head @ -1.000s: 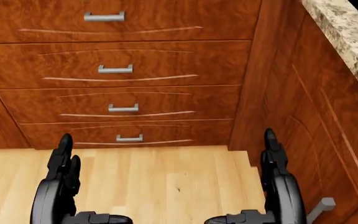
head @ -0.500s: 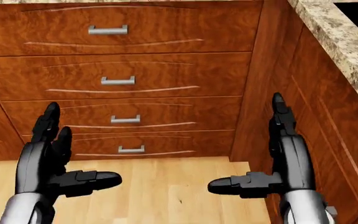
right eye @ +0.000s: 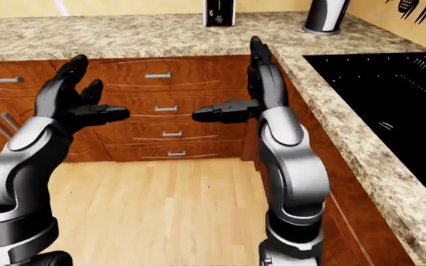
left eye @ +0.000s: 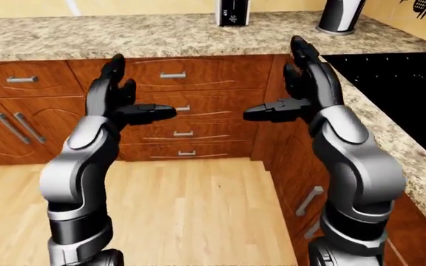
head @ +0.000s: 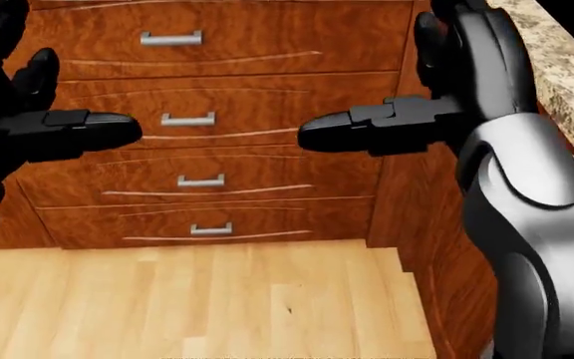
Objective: Push down the lever of the toaster to turn it on.
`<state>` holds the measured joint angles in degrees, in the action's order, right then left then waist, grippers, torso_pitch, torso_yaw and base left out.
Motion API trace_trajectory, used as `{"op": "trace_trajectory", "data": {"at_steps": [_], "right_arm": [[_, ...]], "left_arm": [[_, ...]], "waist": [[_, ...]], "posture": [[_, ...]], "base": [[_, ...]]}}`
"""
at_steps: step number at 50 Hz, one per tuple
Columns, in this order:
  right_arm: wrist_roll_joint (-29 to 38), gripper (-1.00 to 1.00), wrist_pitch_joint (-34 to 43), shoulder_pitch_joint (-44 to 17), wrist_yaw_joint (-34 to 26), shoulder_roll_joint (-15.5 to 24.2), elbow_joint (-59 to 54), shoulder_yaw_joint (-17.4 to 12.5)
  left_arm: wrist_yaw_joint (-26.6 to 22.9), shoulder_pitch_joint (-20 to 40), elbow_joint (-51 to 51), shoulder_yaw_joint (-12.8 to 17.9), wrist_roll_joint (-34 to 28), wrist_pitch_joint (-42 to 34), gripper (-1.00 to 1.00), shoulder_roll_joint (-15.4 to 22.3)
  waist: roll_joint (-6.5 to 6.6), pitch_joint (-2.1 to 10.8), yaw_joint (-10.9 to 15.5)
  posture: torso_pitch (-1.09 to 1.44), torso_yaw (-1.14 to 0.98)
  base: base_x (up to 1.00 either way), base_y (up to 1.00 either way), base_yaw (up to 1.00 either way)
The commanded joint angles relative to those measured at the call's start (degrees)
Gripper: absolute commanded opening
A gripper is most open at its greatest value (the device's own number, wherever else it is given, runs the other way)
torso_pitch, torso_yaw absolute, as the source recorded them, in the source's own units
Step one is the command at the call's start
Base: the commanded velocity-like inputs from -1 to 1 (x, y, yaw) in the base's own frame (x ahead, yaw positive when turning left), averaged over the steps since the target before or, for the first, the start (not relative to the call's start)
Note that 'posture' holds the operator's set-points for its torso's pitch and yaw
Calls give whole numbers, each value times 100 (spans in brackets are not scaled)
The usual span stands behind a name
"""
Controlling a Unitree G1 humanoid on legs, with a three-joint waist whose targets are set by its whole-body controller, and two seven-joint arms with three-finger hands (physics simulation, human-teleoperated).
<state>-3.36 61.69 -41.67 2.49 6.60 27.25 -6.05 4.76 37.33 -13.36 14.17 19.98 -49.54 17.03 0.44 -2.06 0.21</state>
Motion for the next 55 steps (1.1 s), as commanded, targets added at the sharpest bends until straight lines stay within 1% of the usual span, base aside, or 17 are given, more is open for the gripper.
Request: {"op": "trace_trajectory", "data": {"at_steps": [1,13,14,19,22,26,29,32,33,35,37,41,43,45,46,49,55], "right_arm": [[-249,100,-68,-402,60,138,221,-121],[-809,100,718,-608,353,381,845,-236],[-849,100,710,-589,350,412,865,-250],[-1063,100,739,-603,426,458,911,-308],[-1184,100,816,-656,482,509,941,-374],[-1298,100,709,-606,528,521,876,-348],[-1370,100,751,-623,619,555,913,-380],[-1419,100,701,-604,660,568,894,-374],[-1427,100,700,-597,677,573,897,-366],[-1449,100,687,-592,698,579,888,-346],[-1450,100,681,-571,698,609,881,-304],[-1443,100,649,-566,719,625,870,-320],[-1473,100,706,-601,730,628,909,-353],[-1485,100,674,-592,733,633,888,-357],[-1481,100,636,-575,734,640,865,-352],[-1511,100,683,-601,761,638,891,-364],[-1535,100,679,-593,789,643,866,-357]], "left_arm": [[153,145,-206,87,165,200,100,101],[662,369,-956,456,1039,-605,100,554],[713,390,-971,451,1103,-616,100,599],[844,351,-937,361,1256,-467,100,663],[866,369,-920,389,1332,-405,100,719],[908,327,-798,359,1350,-284,100,723],[962,345,-873,375,1431,-351,100,753],[981,339,-886,368,1466,-345,100,767],[963,320,-864,354,1455,-299,100,763],[1017,342,-933,368,1508,-387,100,768],[1000,325,-882,346,1471,-323,100,778],[972,292,-868,307,1439,-290,100,753],[972,295,-881,309,1443,-308,100,737],[979,331,-880,334,1462,-346,100,753],[999,337,-917,350,1487,-381,100,756],[1048,358,-968,371,1546,-443,100,755],[1034,323,-921,346,1544,-357,100,769]], "waist": [[14,144,-4],[26,103,6],[52,238,-4],[16,75,-17],[-51,57,-22],[-24,83,-24],[127,84,-32],[503,87,-68],[314,44,-28],[407,47,-57],[333,98,-36],[139,47,-8],[-18,64,22],[-326,132,51],[-237,122,44],[-249,85,-11],[38,4,-32]], "posture": [[0,0],[0,0],[0,0],[0,0],[0,0],[0,0],[0,0],[0,0],[0,0],[0,0],[0,0],[0,0],[0,0],[0,0],[0,0],[0,0],[0,0]], "base": [[0,0,0],[0,0,0],[5,0,0],[11,0,0],[14,0,0],[14,0,0],[15,0,0],[15,0,0],[16,0,0],[15,0,0],[15,0,0],[16,0,0],[15,0,0],[15,0,0],[15,0,0],[15,0,0],[15,0,0]]}}
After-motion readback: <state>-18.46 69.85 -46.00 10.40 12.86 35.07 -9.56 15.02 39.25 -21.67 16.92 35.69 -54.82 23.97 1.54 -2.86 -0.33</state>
